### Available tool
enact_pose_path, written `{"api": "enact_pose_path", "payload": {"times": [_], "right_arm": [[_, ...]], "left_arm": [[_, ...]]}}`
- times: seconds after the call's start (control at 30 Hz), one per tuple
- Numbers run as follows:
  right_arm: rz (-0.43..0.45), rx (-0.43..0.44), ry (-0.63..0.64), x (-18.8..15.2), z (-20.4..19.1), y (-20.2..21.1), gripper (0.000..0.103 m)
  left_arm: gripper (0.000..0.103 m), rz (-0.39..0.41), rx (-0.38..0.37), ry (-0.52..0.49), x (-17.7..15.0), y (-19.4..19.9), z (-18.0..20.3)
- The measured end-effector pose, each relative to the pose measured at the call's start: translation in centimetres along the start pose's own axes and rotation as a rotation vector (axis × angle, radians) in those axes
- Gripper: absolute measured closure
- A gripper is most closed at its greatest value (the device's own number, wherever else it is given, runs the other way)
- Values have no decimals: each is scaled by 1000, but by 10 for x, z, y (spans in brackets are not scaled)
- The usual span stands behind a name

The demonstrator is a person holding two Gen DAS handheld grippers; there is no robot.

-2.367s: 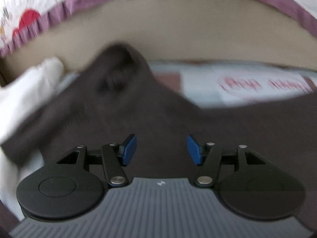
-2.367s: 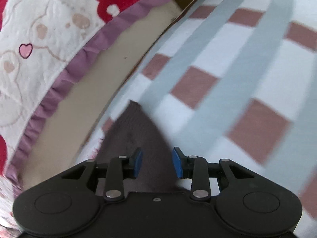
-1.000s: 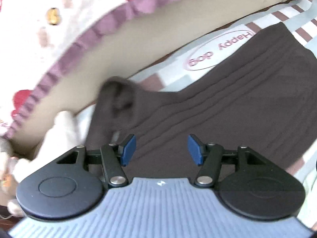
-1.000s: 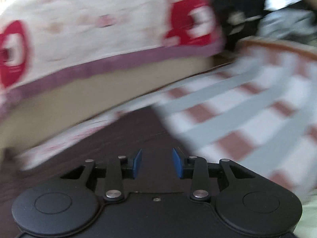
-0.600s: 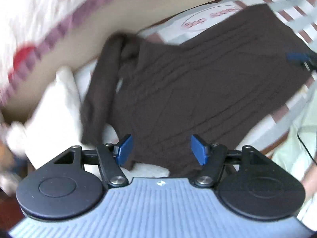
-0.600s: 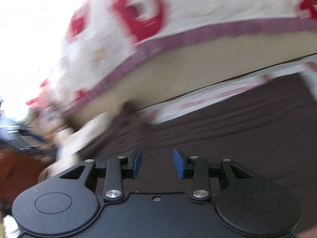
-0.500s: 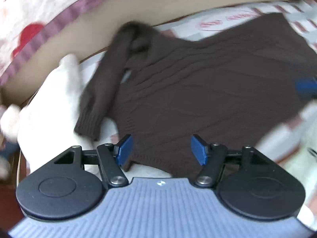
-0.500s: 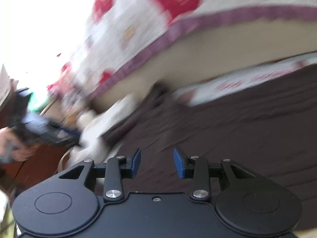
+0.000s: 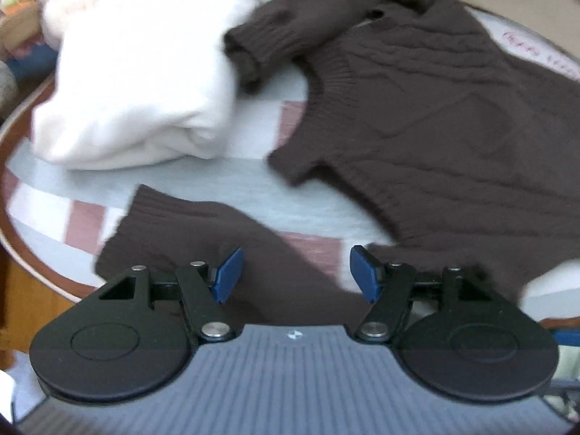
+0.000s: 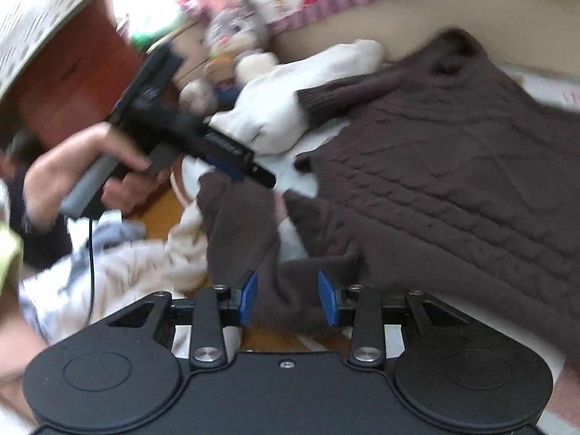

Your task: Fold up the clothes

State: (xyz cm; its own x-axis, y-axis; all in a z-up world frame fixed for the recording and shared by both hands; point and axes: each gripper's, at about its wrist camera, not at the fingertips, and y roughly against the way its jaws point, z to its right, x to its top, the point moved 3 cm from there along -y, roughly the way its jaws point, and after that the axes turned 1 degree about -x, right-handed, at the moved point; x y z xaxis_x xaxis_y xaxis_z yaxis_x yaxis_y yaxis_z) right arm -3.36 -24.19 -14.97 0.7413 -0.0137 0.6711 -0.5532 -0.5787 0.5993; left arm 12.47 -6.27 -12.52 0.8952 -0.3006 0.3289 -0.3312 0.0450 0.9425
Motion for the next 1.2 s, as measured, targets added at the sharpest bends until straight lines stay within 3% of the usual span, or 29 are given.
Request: {"api": "enact_pose_path", "payload": {"times": [0.2,0.27,0.3,0.4,0.5,0.53,0.57,0.6,0.7,0.83,0.97,1.03,1.2], "right_arm": [[-4,26,-7,28,-20,-26,60],[-16,-23,-20,43,-24,-46,44],[-45,-52,-5,49,-27,-58,38],[-152,-140,80,58,-37,-93,38],[-183,-117,138,59,-50,-113,38],[-177,-93,143,59,-53,-116,45],[-171,-70,148,58,-56,-119,59],[-166,-46,153,58,-59,-122,92],[-90,27,122,57,-64,-98,91],[59,174,20,59,-56,-36,91],[126,278,-18,48,-37,36,91],[114,230,-37,35,-22,59,91],[40,-44,-173,3,30,87,91]], "left_arm": [[25,2,-34,93,-7,-15,-24],[25,12,-50,149,-12,-13,-36],[25,15,-57,179,-15,-12,-43],[25,2,-101,270,-22,-13,-61],[25,8,-154,300,-26,-10,-68],[25,20,-162,309,-27,-8,-70],[25,33,-170,320,-27,-5,-72],[25,47,-178,331,-27,-2,-75],[25,109,-179,355,-26,12,-85],[25,210,-132,340,-23,33,-97],[25,238,-206,315,-19,39,-93],[25,228,-254,292,-18,34,-81],[25,173,-329,180,-16,18,-31]]}}
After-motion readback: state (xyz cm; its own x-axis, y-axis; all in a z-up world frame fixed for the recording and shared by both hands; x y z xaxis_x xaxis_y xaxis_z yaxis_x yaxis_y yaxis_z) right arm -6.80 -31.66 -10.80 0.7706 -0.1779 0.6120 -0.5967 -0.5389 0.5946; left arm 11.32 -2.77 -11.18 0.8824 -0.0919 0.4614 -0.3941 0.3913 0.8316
